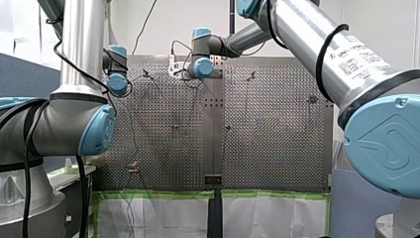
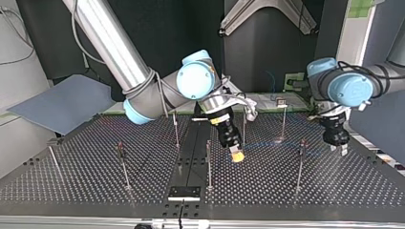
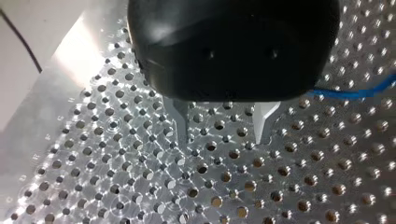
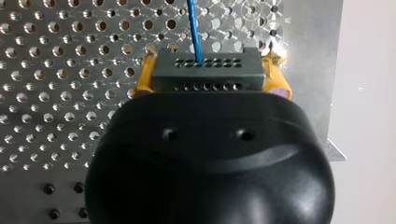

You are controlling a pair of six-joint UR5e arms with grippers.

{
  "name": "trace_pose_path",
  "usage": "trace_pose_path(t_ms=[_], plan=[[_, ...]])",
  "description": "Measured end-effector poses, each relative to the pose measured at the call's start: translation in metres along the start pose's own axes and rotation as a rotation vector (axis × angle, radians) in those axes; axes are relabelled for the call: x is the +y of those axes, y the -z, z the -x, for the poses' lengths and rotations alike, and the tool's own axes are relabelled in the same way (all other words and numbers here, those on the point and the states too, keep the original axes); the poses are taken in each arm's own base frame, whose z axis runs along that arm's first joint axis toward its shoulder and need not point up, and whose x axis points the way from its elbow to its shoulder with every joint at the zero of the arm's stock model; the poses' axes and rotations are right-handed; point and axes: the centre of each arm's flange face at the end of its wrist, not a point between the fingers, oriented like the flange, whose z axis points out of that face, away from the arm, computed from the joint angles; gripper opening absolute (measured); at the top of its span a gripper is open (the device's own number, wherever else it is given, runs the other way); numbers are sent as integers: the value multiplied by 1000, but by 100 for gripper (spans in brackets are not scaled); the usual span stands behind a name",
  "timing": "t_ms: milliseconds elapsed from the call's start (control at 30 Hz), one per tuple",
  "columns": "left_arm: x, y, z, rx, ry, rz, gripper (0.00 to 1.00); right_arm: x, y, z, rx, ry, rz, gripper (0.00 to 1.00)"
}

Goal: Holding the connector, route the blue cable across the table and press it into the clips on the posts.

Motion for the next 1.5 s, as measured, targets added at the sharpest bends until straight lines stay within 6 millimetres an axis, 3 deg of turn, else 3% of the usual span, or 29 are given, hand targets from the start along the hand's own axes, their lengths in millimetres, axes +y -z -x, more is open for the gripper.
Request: trace_pose_path(t_ms=[67, 133, 700, 1100, 1500], plan=[[0, 7, 2, 2, 19, -11, 97, -1, 0, 0, -2, 0, 2, 0], [-1, 14, 3, 6, 36, -26, 100, -1, 1, 0, -4, 0, 3, 0], [-18, 98, -4, 196, 114, -144, 100, 1, 3, 2, -20, 0, 26, 0], [-46, 136, 23, 241, 97, -272, 100, 7, 2, 3, -26, 2, 49, 0], [-73, 171, 57, 179, 1, -385, 100, 8, 2, 3, -29, 3, 53, 0]])
